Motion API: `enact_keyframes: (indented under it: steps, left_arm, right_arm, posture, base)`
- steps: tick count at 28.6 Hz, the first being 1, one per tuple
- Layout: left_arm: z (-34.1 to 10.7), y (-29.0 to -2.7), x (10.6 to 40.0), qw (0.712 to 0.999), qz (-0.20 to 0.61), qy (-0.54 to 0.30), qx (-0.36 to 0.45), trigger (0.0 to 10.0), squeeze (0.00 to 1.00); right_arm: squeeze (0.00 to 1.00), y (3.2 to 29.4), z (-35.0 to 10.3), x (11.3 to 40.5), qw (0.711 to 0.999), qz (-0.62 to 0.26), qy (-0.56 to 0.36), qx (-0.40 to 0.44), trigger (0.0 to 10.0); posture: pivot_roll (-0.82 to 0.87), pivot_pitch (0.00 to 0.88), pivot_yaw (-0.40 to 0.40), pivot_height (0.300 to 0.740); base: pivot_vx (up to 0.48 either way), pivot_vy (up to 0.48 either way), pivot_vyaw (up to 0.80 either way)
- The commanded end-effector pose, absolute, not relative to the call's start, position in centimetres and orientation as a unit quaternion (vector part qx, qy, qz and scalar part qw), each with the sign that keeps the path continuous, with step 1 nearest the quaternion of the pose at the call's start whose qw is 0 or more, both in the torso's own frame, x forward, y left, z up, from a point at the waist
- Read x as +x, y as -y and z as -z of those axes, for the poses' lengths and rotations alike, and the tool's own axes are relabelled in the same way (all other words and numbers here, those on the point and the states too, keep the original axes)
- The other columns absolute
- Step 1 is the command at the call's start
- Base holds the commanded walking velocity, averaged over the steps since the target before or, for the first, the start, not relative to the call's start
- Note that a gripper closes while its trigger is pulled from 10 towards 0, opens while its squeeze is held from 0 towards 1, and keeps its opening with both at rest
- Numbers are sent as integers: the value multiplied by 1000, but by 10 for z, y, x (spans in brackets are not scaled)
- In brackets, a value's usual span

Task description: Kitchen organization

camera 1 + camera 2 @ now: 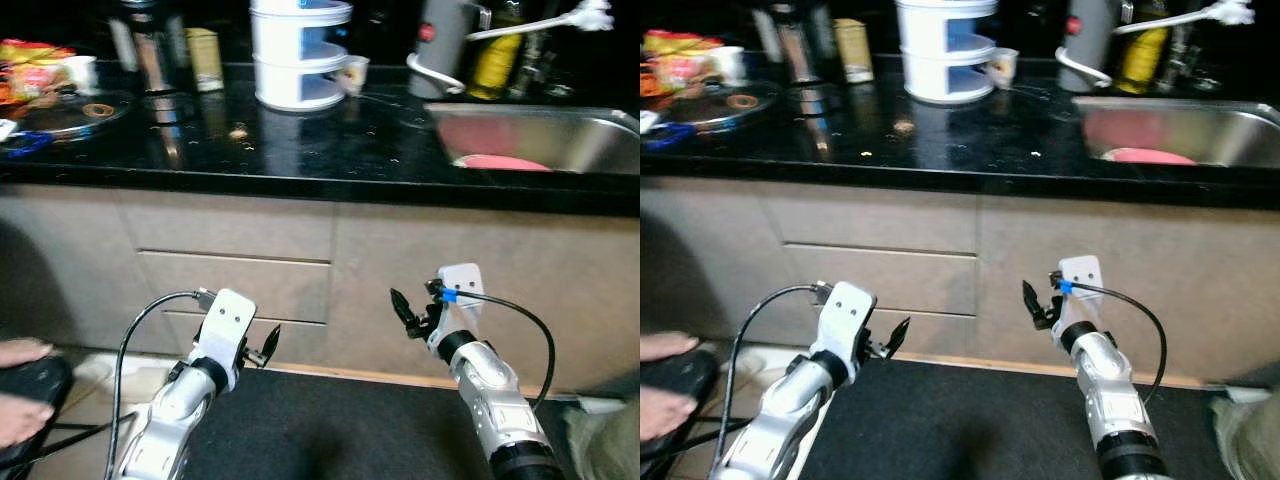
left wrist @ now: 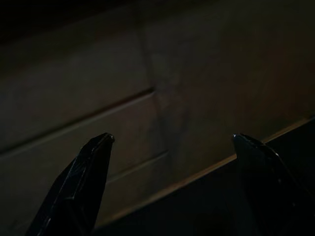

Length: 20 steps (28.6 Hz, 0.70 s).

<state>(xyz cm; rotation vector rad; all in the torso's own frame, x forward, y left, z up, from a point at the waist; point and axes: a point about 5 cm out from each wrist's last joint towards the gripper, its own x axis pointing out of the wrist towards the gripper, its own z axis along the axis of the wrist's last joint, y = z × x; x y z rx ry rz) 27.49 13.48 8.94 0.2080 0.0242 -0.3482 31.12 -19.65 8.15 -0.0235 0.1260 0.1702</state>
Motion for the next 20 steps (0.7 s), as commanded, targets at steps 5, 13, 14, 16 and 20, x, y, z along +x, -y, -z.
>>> enact_keyframes:
  steps: [5,13,14,16,20]
  left_arm:
    - [-83,-135,276,976,175,-10,133,10000,0]
    - [-82,-135,279,976,166,-7,144,10000,0]
    - [-82,-135,279,976,165,-7,145,10000,0]
    - [-82,-135,279,975,165,-7,145,10000,0]
    - [-80,-134,280,976,164,-7,147,10000,0]
  right_arm:
    - [0,191,-82,313,995,-85,-53,-6,10000]
    - [0,187,-83,315,994,-96,-45,-5,10000]
    - [0,187,-83,315,994,-98,-46,-4,10000]
    - [0,187,-83,315,994,-99,-47,-3,10000]
    - [0,186,-82,316,993,-104,-48,-5,10000]
  posture:
    - [48,0,-34,740]
    - [47,0,-34,740]
    - [48,0,-34,740]
    - [49,0,-36,740]
    - [47,0,-38,740]
  base:
    - [0,0,-640]
    - [0,0,0]
    - [0,0,0]
    - [0,0,0]
    - [0,-411,0]
